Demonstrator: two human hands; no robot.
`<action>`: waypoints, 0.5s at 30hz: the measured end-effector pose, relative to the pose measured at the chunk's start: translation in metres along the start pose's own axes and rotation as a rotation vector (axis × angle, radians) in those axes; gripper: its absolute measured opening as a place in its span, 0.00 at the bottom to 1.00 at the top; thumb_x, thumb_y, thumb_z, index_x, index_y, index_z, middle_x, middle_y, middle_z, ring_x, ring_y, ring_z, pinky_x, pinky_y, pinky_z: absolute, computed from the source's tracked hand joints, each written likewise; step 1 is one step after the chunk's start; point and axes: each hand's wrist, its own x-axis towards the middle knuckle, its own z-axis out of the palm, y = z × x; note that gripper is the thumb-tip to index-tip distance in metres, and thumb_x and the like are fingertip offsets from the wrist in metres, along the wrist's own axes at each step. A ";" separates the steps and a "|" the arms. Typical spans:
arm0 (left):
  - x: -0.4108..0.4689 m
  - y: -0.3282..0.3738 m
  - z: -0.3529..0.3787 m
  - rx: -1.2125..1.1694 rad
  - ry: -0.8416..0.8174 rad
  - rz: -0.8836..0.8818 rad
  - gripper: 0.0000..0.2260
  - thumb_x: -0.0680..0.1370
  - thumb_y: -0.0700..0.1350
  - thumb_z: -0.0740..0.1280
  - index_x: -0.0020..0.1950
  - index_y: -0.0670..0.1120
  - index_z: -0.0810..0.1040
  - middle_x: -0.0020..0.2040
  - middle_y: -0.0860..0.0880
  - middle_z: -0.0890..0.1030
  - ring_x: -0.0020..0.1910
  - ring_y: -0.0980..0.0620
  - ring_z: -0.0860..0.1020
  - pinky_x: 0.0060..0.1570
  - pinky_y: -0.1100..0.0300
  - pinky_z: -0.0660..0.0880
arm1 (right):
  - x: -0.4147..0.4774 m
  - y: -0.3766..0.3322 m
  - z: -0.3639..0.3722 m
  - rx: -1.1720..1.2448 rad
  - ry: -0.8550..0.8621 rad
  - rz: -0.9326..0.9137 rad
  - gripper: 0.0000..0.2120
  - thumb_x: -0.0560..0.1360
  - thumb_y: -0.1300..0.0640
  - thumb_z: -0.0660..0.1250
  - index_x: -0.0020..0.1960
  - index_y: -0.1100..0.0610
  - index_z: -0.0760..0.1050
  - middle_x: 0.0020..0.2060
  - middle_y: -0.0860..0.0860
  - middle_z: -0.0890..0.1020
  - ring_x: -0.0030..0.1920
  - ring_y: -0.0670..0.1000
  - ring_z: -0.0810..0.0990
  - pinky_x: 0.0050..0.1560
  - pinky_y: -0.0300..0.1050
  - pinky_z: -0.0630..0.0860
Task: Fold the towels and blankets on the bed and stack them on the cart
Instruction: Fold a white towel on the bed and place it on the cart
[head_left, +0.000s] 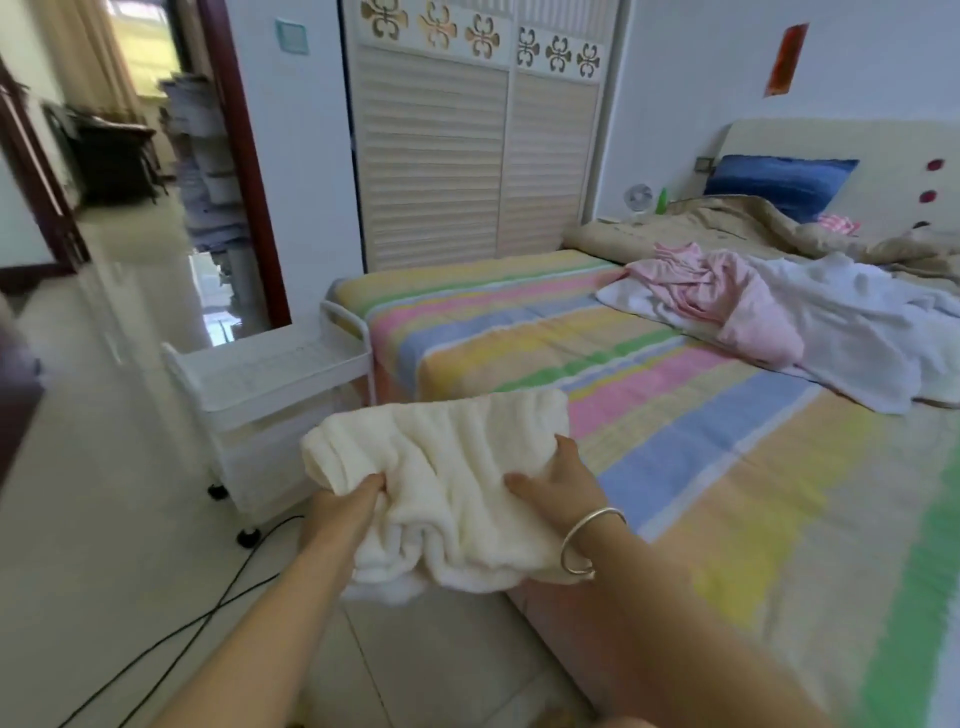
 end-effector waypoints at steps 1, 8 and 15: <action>0.016 -0.002 -0.013 -0.012 0.035 -0.002 0.10 0.73 0.55 0.71 0.45 0.49 0.78 0.45 0.48 0.82 0.44 0.46 0.79 0.52 0.50 0.77 | 0.017 -0.012 0.018 -0.023 -0.030 -0.022 0.43 0.72 0.44 0.70 0.77 0.54 0.49 0.70 0.55 0.69 0.68 0.58 0.70 0.64 0.46 0.67; 0.142 -0.015 -0.038 0.001 0.188 0.091 0.26 0.66 0.67 0.69 0.55 0.50 0.78 0.49 0.54 0.82 0.49 0.50 0.80 0.50 0.55 0.76 | 0.124 -0.050 0.111 -0.107 -0.049 -0.160 0.41 0.73 0.47 0.70 0.77 0.55 0.50 0.71 0.54 0.68 0.69 0.56 0.69 0.63 0.44 0.65; 0.213 -0.001 -0.022 0.087 0.199 0.093 0.33 0.62 0.68 0.65 0.61 0.50 0.75 0.54 0.53 0.81 0.51 0.50 0.79 0.54 0.54 0.76 | 0.202 -0.068 0.144 -0.160 -0.020 -0.208 0.39 0.73 0.48 0.71 0.76 0.54 0.54 0.70 0.54 0.69 0.68 0.57 0.69 0.63 0.47 0.66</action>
